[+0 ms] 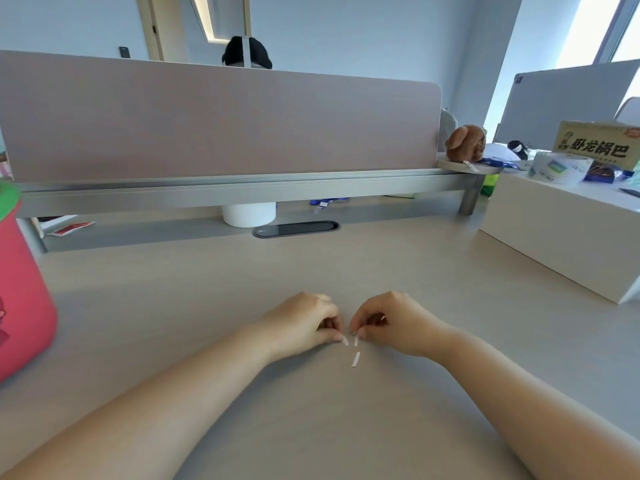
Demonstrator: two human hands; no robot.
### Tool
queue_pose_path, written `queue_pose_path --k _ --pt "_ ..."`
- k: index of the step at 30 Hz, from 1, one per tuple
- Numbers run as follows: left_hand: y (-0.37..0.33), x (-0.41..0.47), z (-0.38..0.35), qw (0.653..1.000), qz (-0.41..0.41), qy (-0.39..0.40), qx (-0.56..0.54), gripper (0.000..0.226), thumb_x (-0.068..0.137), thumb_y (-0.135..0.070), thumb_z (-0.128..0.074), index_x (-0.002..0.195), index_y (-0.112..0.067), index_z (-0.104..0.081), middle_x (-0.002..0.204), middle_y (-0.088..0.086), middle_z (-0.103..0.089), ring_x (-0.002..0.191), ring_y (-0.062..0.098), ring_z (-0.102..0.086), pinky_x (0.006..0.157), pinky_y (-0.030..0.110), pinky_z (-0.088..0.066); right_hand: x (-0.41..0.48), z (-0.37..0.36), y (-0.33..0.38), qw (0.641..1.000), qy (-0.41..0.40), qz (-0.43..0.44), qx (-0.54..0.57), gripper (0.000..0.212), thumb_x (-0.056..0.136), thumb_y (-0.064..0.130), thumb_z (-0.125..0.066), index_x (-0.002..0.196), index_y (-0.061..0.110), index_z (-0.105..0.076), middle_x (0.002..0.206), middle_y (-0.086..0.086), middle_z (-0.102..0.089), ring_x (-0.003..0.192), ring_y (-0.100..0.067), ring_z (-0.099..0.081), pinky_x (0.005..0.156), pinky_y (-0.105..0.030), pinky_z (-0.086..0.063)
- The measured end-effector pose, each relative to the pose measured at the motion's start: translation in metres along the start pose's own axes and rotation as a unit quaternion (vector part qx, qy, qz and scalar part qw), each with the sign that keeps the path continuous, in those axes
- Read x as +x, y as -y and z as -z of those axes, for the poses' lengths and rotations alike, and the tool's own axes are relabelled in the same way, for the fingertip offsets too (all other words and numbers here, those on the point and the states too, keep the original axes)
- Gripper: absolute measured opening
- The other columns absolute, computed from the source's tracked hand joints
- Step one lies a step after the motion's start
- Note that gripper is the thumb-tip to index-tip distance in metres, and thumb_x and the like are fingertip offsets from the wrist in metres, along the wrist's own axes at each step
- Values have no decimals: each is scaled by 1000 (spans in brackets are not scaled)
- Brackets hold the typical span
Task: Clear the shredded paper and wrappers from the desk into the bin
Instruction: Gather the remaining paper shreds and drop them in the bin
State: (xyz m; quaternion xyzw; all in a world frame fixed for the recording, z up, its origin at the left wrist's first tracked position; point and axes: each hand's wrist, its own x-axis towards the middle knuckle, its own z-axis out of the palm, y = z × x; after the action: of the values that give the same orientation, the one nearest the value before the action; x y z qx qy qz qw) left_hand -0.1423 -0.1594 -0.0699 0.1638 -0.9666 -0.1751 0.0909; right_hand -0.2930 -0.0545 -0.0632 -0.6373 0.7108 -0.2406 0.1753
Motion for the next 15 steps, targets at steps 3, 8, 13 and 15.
queue_pose_path --k 3,8,13,15 --pt "5 -6 7 1000 6 16 -8 19 85 -29 -62 95 -14 -67 92 -1 -59 76 8 -50 72 20 -40 -3 4 -1 999 0 -1 48 14 77 5 -67 85 17 -70 70 14 -62 60 9 -56 62 -3 -43" --pt "9 -9 17 996 40 71 -29 40 73 -34 -74 109 -22 -64 89 -12 -52 72 -1 -52 76 21 -46 -12 8 0 999 38 -18 -14 47 58 36 -84 98 19 -65 84 10 -55 72 -3 -52 63 -5 -42" --pt "5 -7 9 998 52 26 -40 26 76 -33 -72 97 -20 -67 82 -14 -52 74 3 -51 75 23 -46 -7 -1 5 1000 3 8 -28 42 62 33 -82 97 15 -66 88 3 -57 76 -9 -54 68 -12 -44" --pt "5 -7 8 997 55 25 -47 21 77 -31 -71 94 -19 -67 85 -10 -56 73 3 -51 74 22 -45 -6 -3 5 1000 -1 8 -13 33 66 28 -80 93 14 -68 84 4 -58 71 -6 -54 67 -11 -44"
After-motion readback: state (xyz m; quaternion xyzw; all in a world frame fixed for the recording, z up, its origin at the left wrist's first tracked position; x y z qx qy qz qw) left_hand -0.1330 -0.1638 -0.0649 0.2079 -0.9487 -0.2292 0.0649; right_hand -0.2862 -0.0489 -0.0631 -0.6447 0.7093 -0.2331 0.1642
